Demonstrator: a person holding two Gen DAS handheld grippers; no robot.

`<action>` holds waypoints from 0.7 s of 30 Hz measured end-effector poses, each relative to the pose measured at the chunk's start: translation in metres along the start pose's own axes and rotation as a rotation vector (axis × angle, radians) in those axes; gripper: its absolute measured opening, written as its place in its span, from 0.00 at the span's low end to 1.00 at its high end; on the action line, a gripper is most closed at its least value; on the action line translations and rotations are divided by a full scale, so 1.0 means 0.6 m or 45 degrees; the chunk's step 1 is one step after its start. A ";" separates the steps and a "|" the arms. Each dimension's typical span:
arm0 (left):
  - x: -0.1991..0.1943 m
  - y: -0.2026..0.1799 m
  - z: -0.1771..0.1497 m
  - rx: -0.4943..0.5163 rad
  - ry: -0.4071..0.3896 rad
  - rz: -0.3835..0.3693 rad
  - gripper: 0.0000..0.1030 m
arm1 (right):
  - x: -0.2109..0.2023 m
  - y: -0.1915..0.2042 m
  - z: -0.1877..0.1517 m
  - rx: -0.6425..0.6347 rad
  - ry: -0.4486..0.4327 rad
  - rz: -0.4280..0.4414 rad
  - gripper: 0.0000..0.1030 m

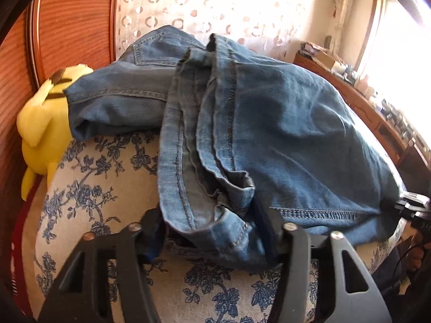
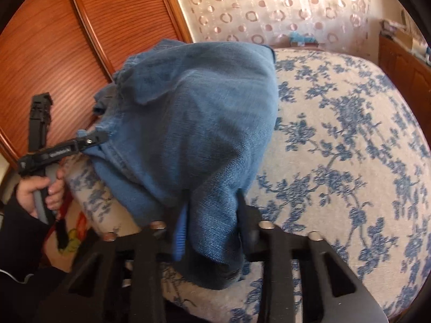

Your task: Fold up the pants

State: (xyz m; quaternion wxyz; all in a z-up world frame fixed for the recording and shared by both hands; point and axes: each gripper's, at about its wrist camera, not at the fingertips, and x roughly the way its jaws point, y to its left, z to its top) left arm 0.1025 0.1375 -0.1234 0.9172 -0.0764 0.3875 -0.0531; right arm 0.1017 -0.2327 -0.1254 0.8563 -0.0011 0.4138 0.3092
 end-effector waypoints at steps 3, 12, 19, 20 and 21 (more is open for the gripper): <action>-0.009 -0.011 0.004 0.037 -0.015 -0.017 0.33 | -0.011 -0.001 0.006 0.006 -0.038 0.023 0.13; -0.040 -0.097 0.024 0.127 -0.049 -0.135 0.16 | -0.084 -0.033 0.042 0.046 -0.196 -0.033 0.10; -0.081 -0.153 0.003 0.166 -0.049 -0.232 0.15 | -0.154 -0.077 0.021 0.108 -0.213 -0.077 0.10; -0.084 -0.157 -0.004 0.172 -0.032 -0.229 0.15 | -0.160 -0.080 0.013 0.115 -0.200 -0.078 0.10; -0.085 -0.157 -0.008 0.177 -0.017 -0.227 0.16 | -0.160 -0.081 0.006 0.123 -0.183 -0.079 0.10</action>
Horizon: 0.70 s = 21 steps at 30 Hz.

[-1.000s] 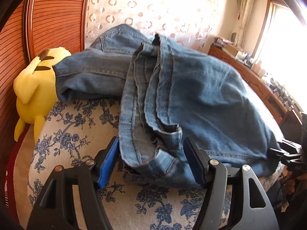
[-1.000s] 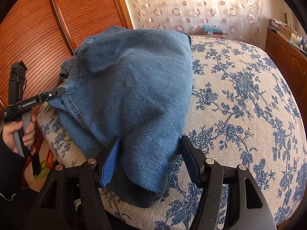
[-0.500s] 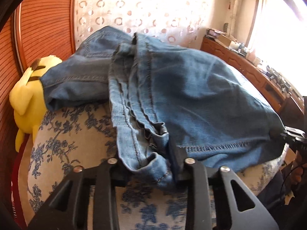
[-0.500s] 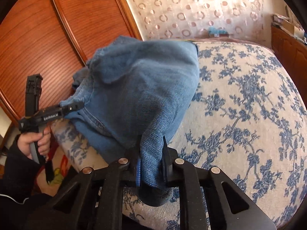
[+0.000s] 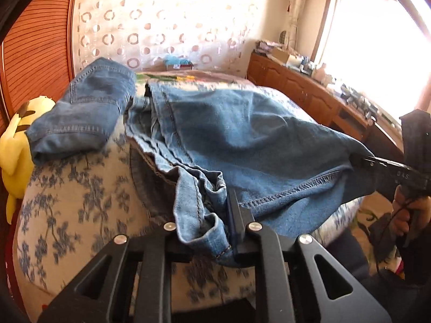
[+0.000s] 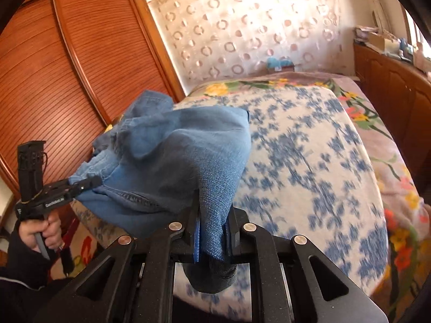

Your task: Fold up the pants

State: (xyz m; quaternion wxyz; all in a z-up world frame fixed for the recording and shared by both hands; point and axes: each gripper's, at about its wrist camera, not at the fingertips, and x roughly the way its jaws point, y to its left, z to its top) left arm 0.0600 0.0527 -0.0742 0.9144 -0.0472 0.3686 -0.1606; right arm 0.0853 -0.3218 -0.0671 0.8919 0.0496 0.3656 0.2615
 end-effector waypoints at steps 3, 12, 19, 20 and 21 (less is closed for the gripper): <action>-0.002 0.004 -0.015 -0.022 0.028 0.004 0.20 | 0.013 -0.003 -0.018 0.033 0.065 -0.013 0.11; -0.036 0.019 -0.028 -0.025 -0.001 0.086 0.36 | 0.012 0.005 -0.006 0.062 0.046 -0.058 0.12; -0.076 0.056 -0.012 -0.062 -0.094 0.175 0.64 | -0.001 0.052 0.062 -0.019 -0.062 -0.065 0.12; -0.082 0.061 -0.008 -0.066 -0.119 0.181 0.66 | 0.000 0.063 0.075 -0.041 -0.077 -0.061 0.12; -0.088 0.066 -0.004 -0.069 -0.132 0.190 0.66 | 0.001 0.074 0.085 -0.060 -0.091 -0.055 0.12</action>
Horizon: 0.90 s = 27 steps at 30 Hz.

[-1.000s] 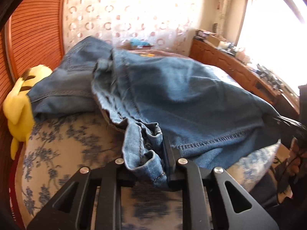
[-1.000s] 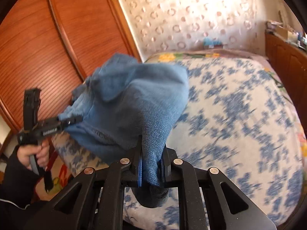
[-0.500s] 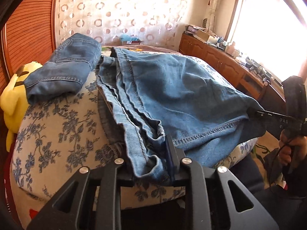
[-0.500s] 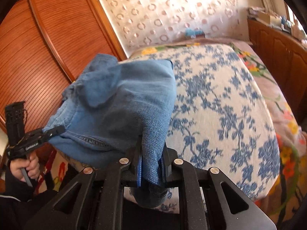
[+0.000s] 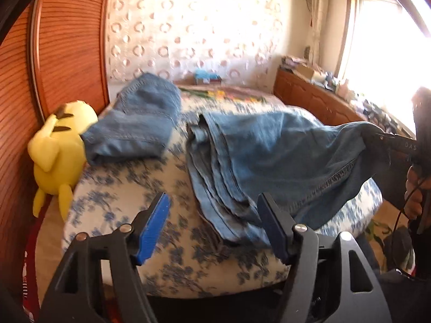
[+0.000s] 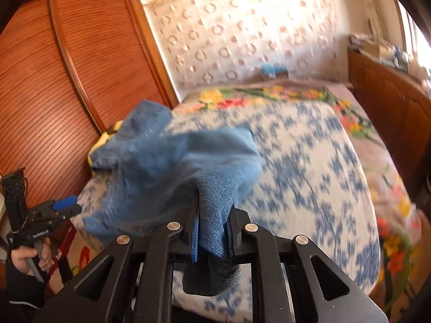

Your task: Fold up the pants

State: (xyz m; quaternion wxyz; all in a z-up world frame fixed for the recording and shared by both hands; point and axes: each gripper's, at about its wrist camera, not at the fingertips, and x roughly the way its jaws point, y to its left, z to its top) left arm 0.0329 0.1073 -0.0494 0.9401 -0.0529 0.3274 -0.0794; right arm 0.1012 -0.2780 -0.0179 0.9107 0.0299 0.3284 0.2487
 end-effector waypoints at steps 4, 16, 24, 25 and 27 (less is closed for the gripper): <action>-0.013 0.016 0.011 -0.010 -0.047 0.042 0.67 | 0.013 0.053 0.046 -0.080 -0.055 0.045 0.12; -0.020 0.083 0.013 -0.096 -0.079 0.146 0.67 | 0.103 0.226 0.045 -0.291 0.030 0.331 0.12; -0.008 0.070 0.018 -0.080 -0.079 0.124 0.67 | 0.095 0.198 0.016 -0.286 0.040 0.277 0.12; -0.004 0.063 0.021 -0.070 -0.077 0.116 0.67 | 0.082 0.187 0.017 -0.276 0.021 0.259 0.12; 0.007 0.046 0.028 -0.045 -0.076 0.086 0.67 | 0.052 0.154 0.016 -0.238 -0.010 0.208 0.12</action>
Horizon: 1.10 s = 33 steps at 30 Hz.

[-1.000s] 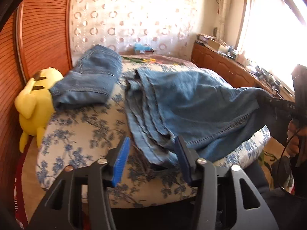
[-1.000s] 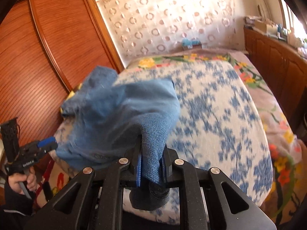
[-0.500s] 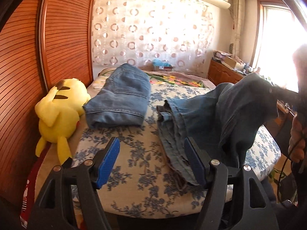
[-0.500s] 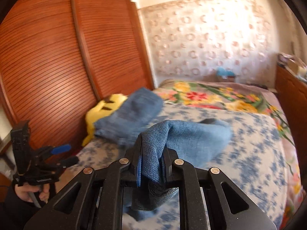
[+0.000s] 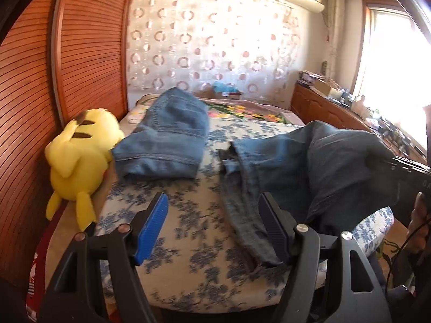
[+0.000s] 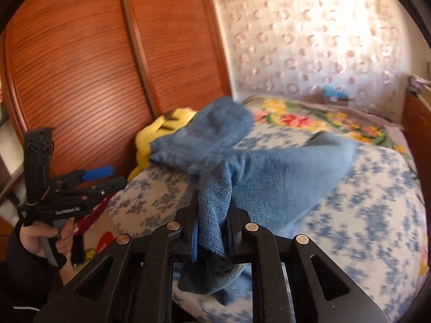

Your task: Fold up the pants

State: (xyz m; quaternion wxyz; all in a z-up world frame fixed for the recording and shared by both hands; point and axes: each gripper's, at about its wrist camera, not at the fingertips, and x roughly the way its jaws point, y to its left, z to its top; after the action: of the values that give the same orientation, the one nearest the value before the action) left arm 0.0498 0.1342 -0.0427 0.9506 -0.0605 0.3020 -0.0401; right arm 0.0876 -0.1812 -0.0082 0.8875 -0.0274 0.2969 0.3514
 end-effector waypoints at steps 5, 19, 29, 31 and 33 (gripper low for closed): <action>0.020 -0.059 0.017 0.066 0.000 -0.085 0.67 | -0.066 -0.086 -0.048 0.121 0.042 -0.160 0.12; 0.123 -0.225 -0.006 0.222 0.192 -0.266 0.67 | -0.113 -0.216 -0.166 0.386 0.134 -0.237 0.42; 0.173 -0.232 -0.057 0.248 0.361 -0.201 0.67 | -0.034 -0.257 -0.107 0.346 0.143 -0.187 0.56; 0.171 -0.230 -0.066 0.258 0.357 -0.196 0.67 | -0.007 -0.254 -0.106 0.328 0.186 -0.178 0.56; 0.169 -0.234 -0.071 0.286 0.350 -0.185 0.67 | 0.014 -0.250 -0.108 0.299 0.228 -0.181 0.57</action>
State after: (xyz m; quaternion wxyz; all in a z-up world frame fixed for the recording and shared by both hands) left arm 0.1019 -0.0199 -0.1156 0.8957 0.0302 0.4175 -0.1501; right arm 0.1558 -0.3055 -0.0899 0.8772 0.0245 0.4111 0.2468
